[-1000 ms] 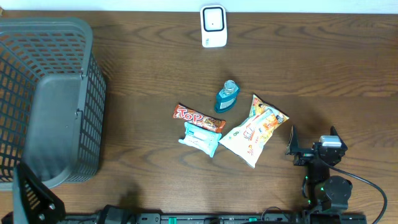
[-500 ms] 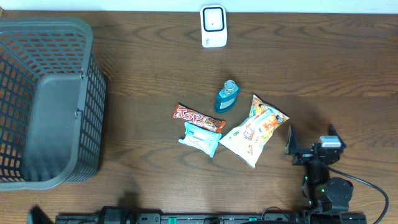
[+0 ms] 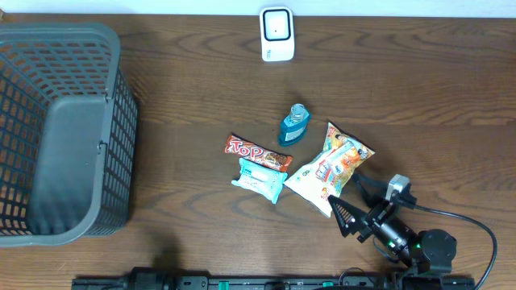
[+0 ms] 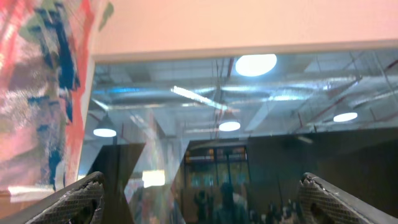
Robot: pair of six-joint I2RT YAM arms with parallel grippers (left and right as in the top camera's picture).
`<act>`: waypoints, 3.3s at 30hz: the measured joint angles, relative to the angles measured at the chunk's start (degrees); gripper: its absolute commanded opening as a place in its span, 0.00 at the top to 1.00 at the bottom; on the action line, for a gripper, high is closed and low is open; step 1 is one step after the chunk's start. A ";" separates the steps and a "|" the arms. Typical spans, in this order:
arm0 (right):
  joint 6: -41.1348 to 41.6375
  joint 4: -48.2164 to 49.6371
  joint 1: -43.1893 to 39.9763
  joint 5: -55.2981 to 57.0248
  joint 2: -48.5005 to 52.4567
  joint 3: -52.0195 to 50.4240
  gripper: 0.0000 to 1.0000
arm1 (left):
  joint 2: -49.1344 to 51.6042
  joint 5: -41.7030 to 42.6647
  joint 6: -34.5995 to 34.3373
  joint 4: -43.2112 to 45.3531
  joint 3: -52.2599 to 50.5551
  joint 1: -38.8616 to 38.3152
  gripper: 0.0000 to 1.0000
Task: Scan the item barcode
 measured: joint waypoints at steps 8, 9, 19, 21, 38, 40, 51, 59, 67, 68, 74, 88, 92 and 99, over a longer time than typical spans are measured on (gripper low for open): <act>4.13 -0.09 0.00 -5.90 0.00 0.00 0.01 | -2.27 0.00 0.02 -1.18 1.55 0.00 0.02; 4.50 -0.09 0.00 -6.14 0.00 0.00 0.01 | -2.27 0.00 0.02 -1.27 1.55 0.00 0.02; 6.03 -3.56 0.00 -3.37 0.07 0.39 0.02 | -2.27 0.00 0.02 -1.46 1.55 0.00 0.02; 6.01 -6.03 0.00 -1.84 0.31 1.68 0.02 | -2.27 0.00 0.02 -1.49 1.55 0.00 0.02; -8.81 -49.44 0.00 35.28 34.01 46.56 0.01 | -2.27 -13.77 5.27 13.09 -11.85 0.00 0.02; -9.07 -49.79 0.00 34.80 37.31 48.59 0.01 | -2.27 -15.26 6.32 16.98 -16.04 0.00 0.02; -9.77 -48.92 0.00 32.68 45.92 49.48 0.01 | -1.92 -17.33 6.69 30.38 -33.83 0.00 0.02; -9.62 -48.83 0.00 33.79 56.74 49.33 0.01 | -0.59 -17.75 4.94 27.54 -33.92 0.00 0.02; -9.33 -47.56 0.04 33.86 69.59 48.65 0.01 | -0.48 -17.88 1.40 20.59 -33.86 0.00 0.02; -9.27 -47.08 0.22 33.79 70.47 48.63 0.01 | -0.48 -17.81 0.26 18.38 -33.86 0.00 0.02; -9.46 -43.30 4.59 33.40 71.87 48.61 0.01 | -0.33 -11.02 -4.09 13.92 -35.60 0.00 0.02; -20.46 -34.32 18.53 44.87 71.89 48.61 0.04 | -0.20 -4.09 -5.79 -0.46 -40.15 0.00 0.02; -22.03 -30.88 18.56 46.95 72.22 48.61 0.10 | -0.20 -4.09 -5.79 -3.91 -40.15 0.00 0.02; -23.15 -28.74 18.56 47.78 78.75 48.61 0.26 | -0.17 -4.09 -5.33 -8.20 -39.89 0.00 0.02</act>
